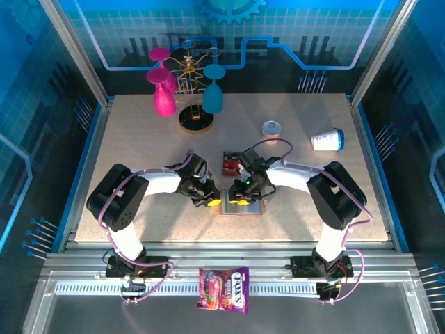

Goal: Take the credit cards out of the card holder

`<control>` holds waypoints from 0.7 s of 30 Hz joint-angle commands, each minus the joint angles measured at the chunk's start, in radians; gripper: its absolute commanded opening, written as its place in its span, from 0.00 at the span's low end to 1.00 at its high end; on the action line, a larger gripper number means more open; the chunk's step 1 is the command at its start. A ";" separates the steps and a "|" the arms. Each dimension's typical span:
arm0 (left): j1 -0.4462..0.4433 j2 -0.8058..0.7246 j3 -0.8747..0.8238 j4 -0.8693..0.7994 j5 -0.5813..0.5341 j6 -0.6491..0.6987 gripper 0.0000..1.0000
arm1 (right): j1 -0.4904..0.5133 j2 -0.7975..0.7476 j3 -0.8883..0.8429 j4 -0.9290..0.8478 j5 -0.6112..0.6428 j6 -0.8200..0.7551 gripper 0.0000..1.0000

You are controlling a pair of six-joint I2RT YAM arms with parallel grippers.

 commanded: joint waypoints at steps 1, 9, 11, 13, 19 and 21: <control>0.008 -0.019 0.019 -0.081 -0.022 0.028 0.11 | -0.022 -0.023 -0.028 0.003 -0.015 -0.006 0.36; 0.003 -0.057 0.063 -0.108 -0.024 0.018 0.12 | -0.059 -0.033 -0.068 0.066 -0.066 -0.022 0.33; -0.002 -0.070 0.072 -0.107 -0.020 0.007 0.13 | -0.071 -0.037 -0.090 0.093 -0.087 -0.019 0.33; -0.013 -0.082 0.082 -0.101 -0.014 -0.002 0.13 | -0.081 -0.043 -0.116 0.132 -0.112 -0.015 0.32; -0.058 -0.071 0.119 -0.081 -0.003 -0.037 0.19 | -0.103 -0.057 -0.182 0.225 -0.167 -0.004 0.31; -0.073 -0.062 0.127 -0.078 -0.011 -0.047 0.19 | -0.108 -0.061 -0.202 0.255 -0.183 0.000 0.30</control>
